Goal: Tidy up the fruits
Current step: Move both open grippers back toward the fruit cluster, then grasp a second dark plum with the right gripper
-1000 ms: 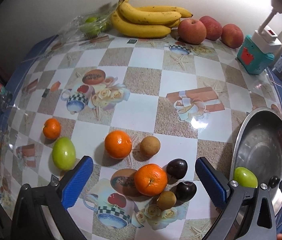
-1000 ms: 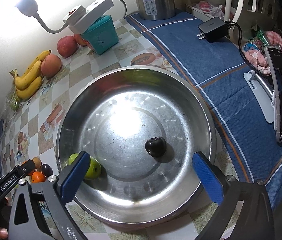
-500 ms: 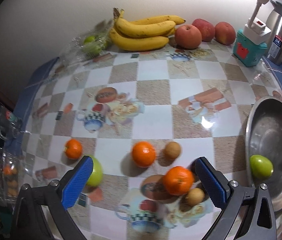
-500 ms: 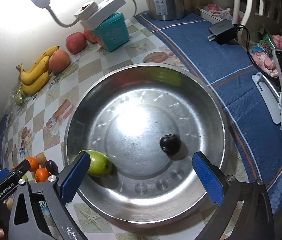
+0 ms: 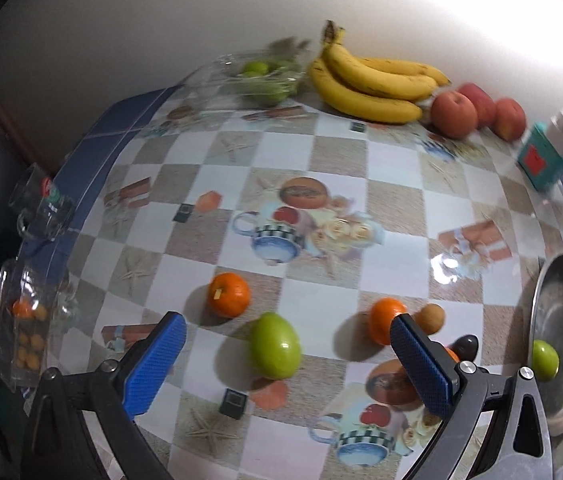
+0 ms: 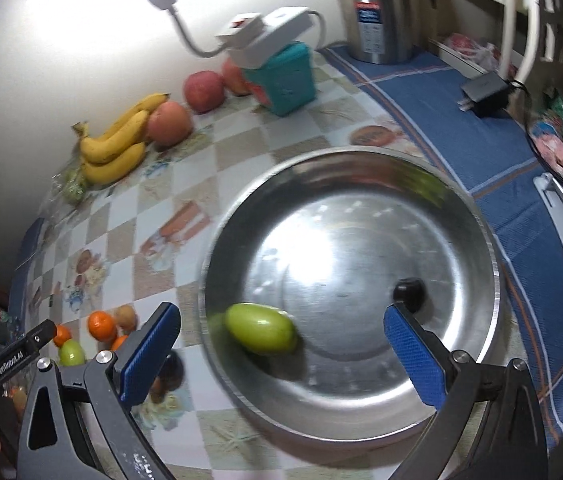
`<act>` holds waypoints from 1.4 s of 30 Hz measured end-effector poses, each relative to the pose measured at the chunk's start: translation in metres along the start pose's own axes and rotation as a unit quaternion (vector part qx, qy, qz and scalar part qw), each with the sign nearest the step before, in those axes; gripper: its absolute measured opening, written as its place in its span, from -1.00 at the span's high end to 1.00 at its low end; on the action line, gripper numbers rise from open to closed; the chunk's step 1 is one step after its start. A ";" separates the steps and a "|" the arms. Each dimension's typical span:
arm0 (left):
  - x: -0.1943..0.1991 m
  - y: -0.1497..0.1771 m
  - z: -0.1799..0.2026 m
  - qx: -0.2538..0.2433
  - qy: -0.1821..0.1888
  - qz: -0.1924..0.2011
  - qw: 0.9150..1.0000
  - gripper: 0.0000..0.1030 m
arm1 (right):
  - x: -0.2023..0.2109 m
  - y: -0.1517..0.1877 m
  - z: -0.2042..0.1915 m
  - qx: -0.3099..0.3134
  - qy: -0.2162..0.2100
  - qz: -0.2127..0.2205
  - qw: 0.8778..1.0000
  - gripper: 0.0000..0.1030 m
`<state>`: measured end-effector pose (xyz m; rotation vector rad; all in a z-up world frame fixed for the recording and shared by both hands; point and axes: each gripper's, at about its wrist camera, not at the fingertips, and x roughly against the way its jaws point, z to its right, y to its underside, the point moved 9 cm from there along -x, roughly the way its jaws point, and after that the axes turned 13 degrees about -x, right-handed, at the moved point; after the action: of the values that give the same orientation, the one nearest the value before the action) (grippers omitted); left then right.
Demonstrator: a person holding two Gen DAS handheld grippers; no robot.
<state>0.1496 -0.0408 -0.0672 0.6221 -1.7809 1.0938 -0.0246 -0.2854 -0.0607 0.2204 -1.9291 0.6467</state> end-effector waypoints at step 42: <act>-0.020 0.025 0.017 0.052 0.077 -0.051 0.994 -1.00 | -0.048 0.085 -0.088 0.074 -0.044 -0.117 0.989 -0.05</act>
<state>0.1313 -0.0452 -0.0979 0.6662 -1.5506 1.1392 0.0295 -0.1735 -0.1048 0.5669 -1.9029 0.6312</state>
